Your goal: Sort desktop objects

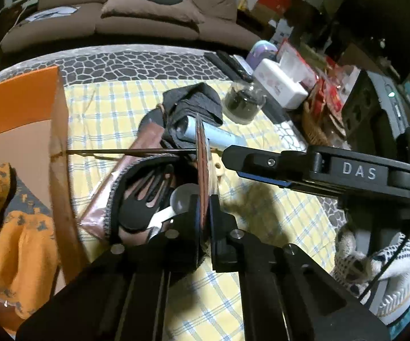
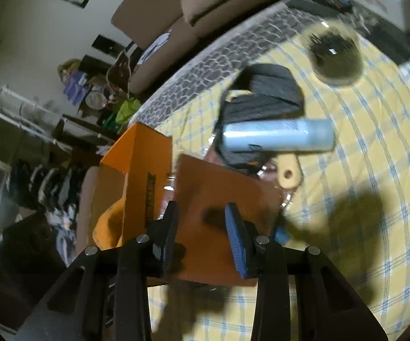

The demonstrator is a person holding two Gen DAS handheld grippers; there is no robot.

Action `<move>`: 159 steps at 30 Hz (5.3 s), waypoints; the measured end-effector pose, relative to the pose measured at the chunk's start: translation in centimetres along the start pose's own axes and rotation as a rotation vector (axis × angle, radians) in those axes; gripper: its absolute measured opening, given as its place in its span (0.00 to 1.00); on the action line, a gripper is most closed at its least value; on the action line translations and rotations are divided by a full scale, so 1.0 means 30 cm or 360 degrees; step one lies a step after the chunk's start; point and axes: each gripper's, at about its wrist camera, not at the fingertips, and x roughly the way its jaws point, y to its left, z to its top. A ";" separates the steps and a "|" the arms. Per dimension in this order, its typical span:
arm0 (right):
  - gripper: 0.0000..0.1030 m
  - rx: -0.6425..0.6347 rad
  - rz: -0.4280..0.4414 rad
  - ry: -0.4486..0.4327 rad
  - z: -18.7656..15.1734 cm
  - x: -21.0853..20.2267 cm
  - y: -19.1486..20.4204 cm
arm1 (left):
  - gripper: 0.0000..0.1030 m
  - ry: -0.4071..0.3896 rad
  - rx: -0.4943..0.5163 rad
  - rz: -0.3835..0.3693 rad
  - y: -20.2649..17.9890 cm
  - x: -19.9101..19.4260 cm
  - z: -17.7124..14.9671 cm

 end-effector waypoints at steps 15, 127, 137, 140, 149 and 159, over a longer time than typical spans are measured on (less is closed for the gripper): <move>0.56 0.0237 -0.0104 0.0163 -0.038 0.132 -0.166 | 0.05 -0.0056 -0.0136 0.0010 0.094 -0.045 0.027; 0.76 -0.0954 -0.0484 0.0022 -0.207 0.495 0.723 | 0.65 -0.0089 -0.0431 0.0659 0.714 -0.443 -0.091; 0.80 -0.0958 -0.0416 -0.0050 -0.192 0.405 0.686 | 0.79 -0.0169 -0.0446 0.0594 0.649 -0.436 -0.057; 0.83 -0.0946 -0.0428 -0.0131 -0.161 0.346 0.657 | 0.79 -0.0226 -0.0448 0.0571 0.622 -0.447 -0.042; 0.85 -0.0703 -0.0537 -0.0247 -0.038 0.180 0.429 | 0.80 -0.0254 -0.0346 0.0437 0.483 -0.388 0.000; 0.85 -0.0466 -0.0695 -0.0253 0.014 0.069 0.170 | 0.88 -0.0195 -0.0088 0.0364 0.212 -0.243 0.022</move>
